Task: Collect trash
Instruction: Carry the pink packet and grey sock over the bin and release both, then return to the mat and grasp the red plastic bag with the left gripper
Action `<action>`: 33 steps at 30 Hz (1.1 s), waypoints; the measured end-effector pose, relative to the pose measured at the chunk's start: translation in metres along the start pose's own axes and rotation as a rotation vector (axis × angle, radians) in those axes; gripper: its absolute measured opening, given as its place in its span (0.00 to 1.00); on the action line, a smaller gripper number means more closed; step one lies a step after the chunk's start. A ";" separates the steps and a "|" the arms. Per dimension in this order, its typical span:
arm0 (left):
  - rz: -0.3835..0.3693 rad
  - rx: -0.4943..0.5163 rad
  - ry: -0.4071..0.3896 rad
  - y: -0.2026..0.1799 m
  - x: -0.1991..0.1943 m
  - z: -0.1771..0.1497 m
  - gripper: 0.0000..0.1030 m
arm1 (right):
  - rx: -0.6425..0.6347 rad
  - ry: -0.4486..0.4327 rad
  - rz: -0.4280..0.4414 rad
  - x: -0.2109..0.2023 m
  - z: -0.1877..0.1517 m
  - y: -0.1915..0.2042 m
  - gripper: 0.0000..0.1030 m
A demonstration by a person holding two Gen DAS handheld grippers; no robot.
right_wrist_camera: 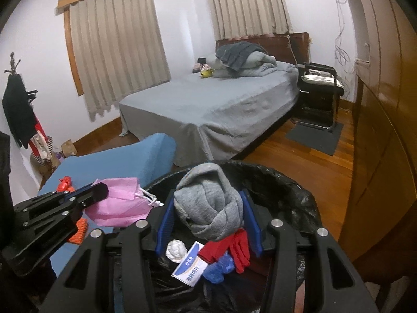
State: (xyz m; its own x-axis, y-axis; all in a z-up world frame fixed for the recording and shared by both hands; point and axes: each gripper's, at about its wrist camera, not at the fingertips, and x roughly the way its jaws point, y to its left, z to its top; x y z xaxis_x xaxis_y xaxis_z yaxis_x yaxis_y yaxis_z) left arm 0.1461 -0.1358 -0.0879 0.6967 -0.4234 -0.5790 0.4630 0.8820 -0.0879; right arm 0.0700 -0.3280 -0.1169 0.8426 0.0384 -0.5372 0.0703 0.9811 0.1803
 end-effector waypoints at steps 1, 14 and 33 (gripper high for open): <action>-0.002 0.002 0.004 -0.001 0.003 0.000 0.03 | 0.002 0.004 -0.004 0.001 -0.001 -0.003 0.48; -0.056 -0.004 0.057 -0.011 0.036 -0.003 0.38 | 0.038 0.017 -0.055 0.007 -0.010 -0.024 0.65; 0.144 -0.089 -0.052 0.082 -0.042 -0.008 0.88 | -0.021 -0.038 0.028 -0.006 0.001 0.029 0.94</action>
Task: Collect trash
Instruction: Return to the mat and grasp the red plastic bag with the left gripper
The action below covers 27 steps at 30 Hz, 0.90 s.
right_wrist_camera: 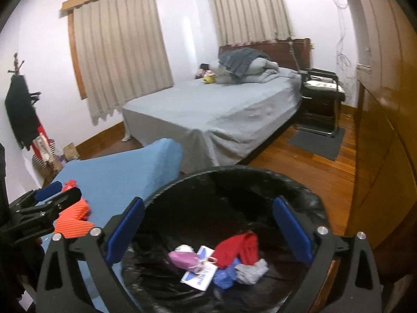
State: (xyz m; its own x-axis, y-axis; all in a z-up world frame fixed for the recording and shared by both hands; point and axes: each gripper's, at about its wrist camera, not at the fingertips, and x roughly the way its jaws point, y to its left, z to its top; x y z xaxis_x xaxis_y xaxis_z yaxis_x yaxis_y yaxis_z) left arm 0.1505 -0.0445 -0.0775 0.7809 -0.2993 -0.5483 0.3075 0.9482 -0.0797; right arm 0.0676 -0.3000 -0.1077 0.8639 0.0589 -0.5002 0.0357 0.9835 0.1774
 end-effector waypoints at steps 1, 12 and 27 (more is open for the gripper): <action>0.014 -0.007 -0.002 0.007 -0.004 0.000 0.88 | -0.008 0.002 0.010 0.001 -0.001 0.006 0.94; 0.203 -0.105 -0.050 0.100 -0.054 -0.011 0.88 | -0.112 0.046 0.145 0.030 -0.006 0.095 0.94; 0.371 -0.232 -0.036 0.210 -0.057 -0.025 0.88 | -0.192 0.071 0.260 0.104 0.002 0.204 0.94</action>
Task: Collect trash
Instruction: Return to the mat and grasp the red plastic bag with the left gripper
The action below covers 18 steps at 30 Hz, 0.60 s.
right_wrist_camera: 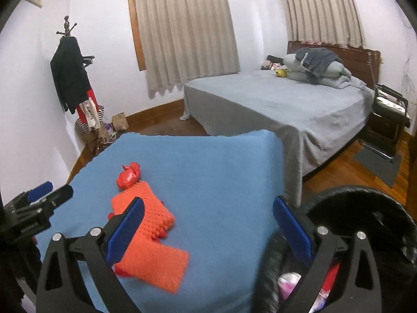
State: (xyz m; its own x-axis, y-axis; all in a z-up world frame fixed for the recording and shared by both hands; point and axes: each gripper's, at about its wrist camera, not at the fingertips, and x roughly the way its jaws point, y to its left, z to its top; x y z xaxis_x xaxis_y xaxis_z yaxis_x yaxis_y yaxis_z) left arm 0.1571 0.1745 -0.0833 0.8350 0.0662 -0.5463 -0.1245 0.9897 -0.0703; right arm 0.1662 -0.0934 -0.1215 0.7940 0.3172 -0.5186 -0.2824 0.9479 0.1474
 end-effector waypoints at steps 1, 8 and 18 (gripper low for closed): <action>0.006 -0.007 0.003 0.005 0.005 0.001 0.88 | -0.002 0.004 0.002 0.007 0.002 0.003 0.94; 0.039 -0.057 0.040 0.033 0.064 0.013 0.87 | -0.001 0.041 -0.004 0.067 0.014 0.016 0.94; 0.002 -0.067 0.158 0.037 0.146 0.016 0.79 | -0.022 0.102 -0.036 0.122 0.015 0.028 0.94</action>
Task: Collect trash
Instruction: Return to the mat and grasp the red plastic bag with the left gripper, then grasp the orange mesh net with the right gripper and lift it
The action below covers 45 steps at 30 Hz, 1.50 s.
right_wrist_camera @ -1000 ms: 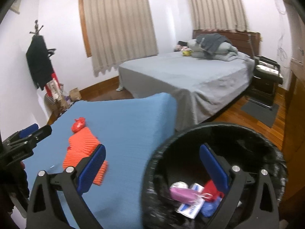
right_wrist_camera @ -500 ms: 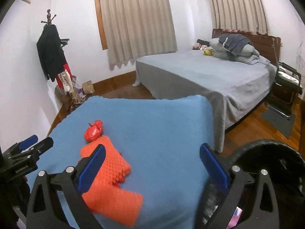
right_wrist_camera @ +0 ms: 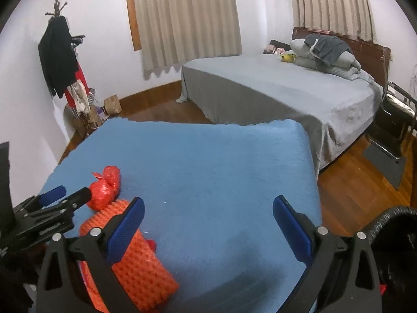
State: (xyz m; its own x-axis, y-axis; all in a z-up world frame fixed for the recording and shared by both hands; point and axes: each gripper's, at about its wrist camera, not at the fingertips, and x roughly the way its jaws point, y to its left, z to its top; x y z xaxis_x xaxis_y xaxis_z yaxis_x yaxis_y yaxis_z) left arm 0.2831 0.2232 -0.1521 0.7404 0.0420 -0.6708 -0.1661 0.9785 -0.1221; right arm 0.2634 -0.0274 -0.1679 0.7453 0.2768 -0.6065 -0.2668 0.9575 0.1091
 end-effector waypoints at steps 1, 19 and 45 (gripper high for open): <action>-0.006 0.001 0.008 -0.001 0.006 0.002 0.79 | 0.000 0.005 -0.001 0.002 -0.001 0.000 0.94; -0.088 -0.002 0.052 0.001 0.017 0.001 0.33 | -0.005 0.015 0.013 -0.004 -0.007 0.000 0.94; -0.041 0.045 0.017 -0.014 -0.108 -0.076 0.33 | -0.060 0.102 0.096 -0.076 -0.092 0.007 0.94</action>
State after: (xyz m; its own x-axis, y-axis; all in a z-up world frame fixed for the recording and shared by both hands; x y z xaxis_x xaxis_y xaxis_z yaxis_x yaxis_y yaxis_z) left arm 0.1562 0.1893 -0.1333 0.7345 -0.0010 -0.6786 -0.1067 0.9874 -0.1169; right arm 0.1482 -0.0492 -0.1937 0.6492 0.3547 -0.6729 -0.3722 0.9196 0.1257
